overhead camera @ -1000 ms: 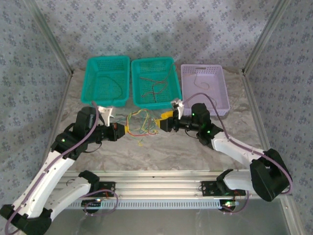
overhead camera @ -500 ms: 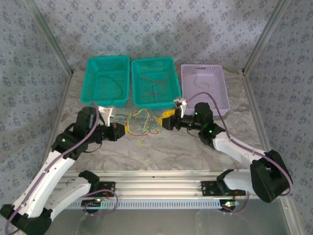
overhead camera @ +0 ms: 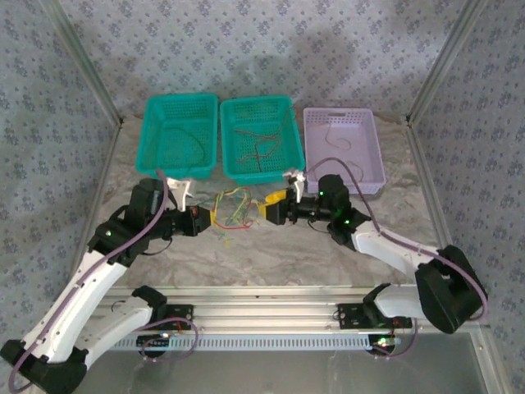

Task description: Untangle the cables

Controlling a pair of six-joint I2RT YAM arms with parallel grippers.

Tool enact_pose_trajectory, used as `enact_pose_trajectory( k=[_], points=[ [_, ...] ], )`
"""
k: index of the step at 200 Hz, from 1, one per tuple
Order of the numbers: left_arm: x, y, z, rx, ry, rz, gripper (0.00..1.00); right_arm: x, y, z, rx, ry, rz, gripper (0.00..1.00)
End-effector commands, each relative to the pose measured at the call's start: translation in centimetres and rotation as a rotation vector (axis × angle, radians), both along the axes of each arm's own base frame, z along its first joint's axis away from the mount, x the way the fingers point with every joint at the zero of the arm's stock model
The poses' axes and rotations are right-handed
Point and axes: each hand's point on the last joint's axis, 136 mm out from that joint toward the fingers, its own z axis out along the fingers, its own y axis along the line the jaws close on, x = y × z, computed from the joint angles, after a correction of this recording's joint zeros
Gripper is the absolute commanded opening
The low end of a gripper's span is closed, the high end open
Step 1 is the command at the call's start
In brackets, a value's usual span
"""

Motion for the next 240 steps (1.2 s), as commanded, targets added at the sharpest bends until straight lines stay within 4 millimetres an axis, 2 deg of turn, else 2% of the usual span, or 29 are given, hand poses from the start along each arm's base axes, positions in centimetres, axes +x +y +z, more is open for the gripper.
enact_pose_trajectory(
  k=[1, 56, 74, 82, 97, 114, 145, 190, 240],
  points=[
    [0.2, -0.4, 1.9, -0.039, -0.049, -0.016, 0.00, -0.2, 1.6, 0.8, 0.013, -0.020, 0.049, 0.65],
    [0.1, -0.4, 2.0, -0.043, -0.051, -0.014, 0.00, 0.5, 3.1, -1.0, -0.025, 0.011, 0.059, 0.63],
    [0.2, -0.4, 1.9, -0.043, -0.051, -0.015, 0.00, 0.8, 3.3, -1.1, -0.015, 0.015, 0.046, 0.58],
    [0.2, -0.4, 1.8, -0.043, -0.047, -0.014, 0.00, 0.8, 3.4, -0.9, -0.005, 0.013, 0.051, 0.51],
    [0.2, -0.4, 1.8, -0.043, -0.048, -0.015, 0.00, 0.8, 3.5, -0.6, -0.005, 0.009, 0.060, 0.23],
    [0.1, -0.3, 1.8, -0.034, -0.053, -0.014, 0.00, 1.1, 2.8, -0.5, -0.019, -0.007, 0.030, 0.00],
    [0.0, 0.4, 1.9, 0.006, -0.073, -0.005, 0.00, 2.1, 0.0, -0.9, -0.074, -0.015, -0.063, 0.00],
    [-0.1, 1.2, 1.9, 0.063, -0.097, -0.004, 0.00, 4.4, -6.0, -1.9, -0.121, 0.012, -0.268, 0.00],
    [0.1, 1.8, 2.0, 0.117, -0.119, -0.003, 0.00, 5.3, -9.2, -2.5, -0.169, 0.036, -0.389, 0.00]
  ],
)
